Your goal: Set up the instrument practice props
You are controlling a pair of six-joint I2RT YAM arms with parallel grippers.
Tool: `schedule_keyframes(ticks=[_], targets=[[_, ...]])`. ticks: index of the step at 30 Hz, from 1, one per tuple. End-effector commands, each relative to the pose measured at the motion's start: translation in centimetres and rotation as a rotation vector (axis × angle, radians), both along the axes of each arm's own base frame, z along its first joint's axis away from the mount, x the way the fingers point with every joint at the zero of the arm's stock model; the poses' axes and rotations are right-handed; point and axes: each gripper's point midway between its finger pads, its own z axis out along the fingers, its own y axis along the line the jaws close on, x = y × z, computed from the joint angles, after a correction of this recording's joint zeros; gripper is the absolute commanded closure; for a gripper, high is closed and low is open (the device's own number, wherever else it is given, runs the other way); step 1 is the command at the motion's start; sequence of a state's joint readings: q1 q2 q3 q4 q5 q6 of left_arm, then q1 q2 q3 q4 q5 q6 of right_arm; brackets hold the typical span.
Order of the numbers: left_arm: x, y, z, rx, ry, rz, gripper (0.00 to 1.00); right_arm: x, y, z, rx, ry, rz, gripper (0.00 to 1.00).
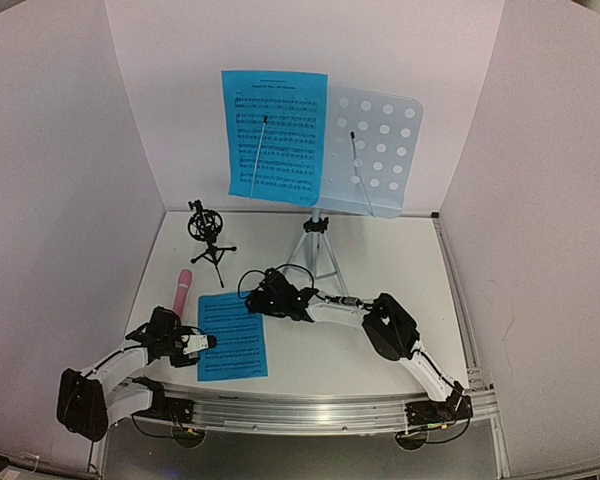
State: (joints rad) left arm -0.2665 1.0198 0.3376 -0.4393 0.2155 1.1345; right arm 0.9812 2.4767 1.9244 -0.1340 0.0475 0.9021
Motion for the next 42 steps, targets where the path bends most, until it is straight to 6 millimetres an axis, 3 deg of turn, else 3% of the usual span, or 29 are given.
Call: schedule_keyframes(ticks=[1, 12, 21, 25, 29, 37, 42], targets=[[-1.8, 0.9, -2.2, 0.065, 0.047, -0.048, 0.32, -0.4, -0.5, -4.5, -0.026, 0.086, -0.023, 0.24], [-1.7, 0.9, -2.3, 0.070, 0.036, -0.073, 0.32, -0.6, -0.1, -4.4, 0.107, 0.120, -0.030, 0.30], [-1.4, 0.8, -2.3, 0.069, 0.033, -0.072, 0.32, -2.0, -0.4, -3.6, 0.188, 0.128, 0.008, 0.53], [-1.3, 0.8, -2.2, 0.069, 0.032, -0.073, 0.32, -1.1, -1.9, -2.9, 0.156, 0.075, -0.048, 0.63], [-1.4, 0.7, -2.1, 0.068, 0.035, -0.080, 0.32, 0.3, -2.8, -1.7, 0.139, 0.009, -0.103, 0.79], [-1.3, 0.6, -1.8, 0.061, 0.034, -0.081, 0.32, 1.1, -2.6, -2.4, 0.148, 0.021, -0.130, 0.90], [-0.9, 0.2, -0.9, 0.027, 0.037, -0.039, 0.32, 1.0, -1.6, -0.9, 0.171, 0.007, -0.082, 0.92]])
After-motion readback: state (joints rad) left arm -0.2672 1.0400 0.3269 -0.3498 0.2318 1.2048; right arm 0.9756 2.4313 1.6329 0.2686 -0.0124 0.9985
